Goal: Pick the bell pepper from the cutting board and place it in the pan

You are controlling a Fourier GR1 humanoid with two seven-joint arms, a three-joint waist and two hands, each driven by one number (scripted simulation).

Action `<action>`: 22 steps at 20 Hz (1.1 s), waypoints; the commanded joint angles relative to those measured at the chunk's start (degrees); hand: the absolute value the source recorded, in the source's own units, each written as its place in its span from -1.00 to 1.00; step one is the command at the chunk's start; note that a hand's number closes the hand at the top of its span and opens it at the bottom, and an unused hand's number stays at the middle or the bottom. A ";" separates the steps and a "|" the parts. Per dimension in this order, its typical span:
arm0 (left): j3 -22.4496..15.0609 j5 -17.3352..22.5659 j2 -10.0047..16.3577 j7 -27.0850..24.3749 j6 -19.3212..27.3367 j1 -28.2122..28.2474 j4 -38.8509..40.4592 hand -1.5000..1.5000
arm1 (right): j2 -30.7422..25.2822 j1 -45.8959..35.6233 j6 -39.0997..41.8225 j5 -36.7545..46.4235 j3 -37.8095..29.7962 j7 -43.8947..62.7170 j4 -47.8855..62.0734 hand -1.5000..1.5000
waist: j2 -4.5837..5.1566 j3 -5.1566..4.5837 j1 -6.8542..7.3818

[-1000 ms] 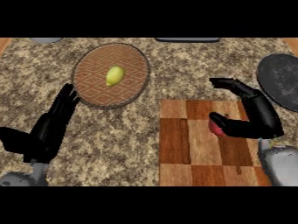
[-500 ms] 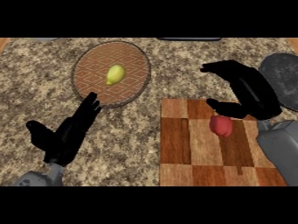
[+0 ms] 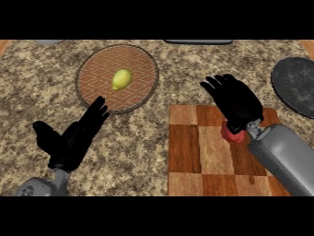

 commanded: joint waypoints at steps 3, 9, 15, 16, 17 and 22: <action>0.01 0.27 0.28 0.05 -1.14 0.46 0.19 0.00 | 5.65 -4.89 22.19 8.19 8.76 17.20 5.04 -1.00 | 0.07 0.14 0.65; -0.78 -1.50 -1.31 -0.08 0.68 -0.36 -0.08 0.00 | 19.86 -5.80 42.86 7.98 9.59 31.47 11.72 -1.00 | 0.24 0.37 -0.13; 0.31 -1.59 -2.00 -1.58 -0.29 0.59 0.44 0.00 | 27.12 -3.61 46.40 10.19 6.73 40.99 15.99 -1.00 | 0.31 0.51 -0.75; 1.66 -0.07 -1.15 -1.10 -2.51 -0.42 2.66 0.00 | 27.17 -2.69 45.85 7.98 8.15 43.05 15.51 -1.00 | 0.44 0.50 -0.37; 0.48 -1.47 -3.47 1.87 1.14 -2.95 2.27 0.00 | 27.21 -4.12 44.86 9.60 6.42 41.89 17.85 -1.00 | 0.47 0.53 -0.70; 0.76 -2.60 -2.01 0.65 -0.19 1.09 -0.60 0.00 | 27.31 -1.34 40.91 11.77 7.61 44.36 18.35 -1.00 | 0.37 0.56 -0.41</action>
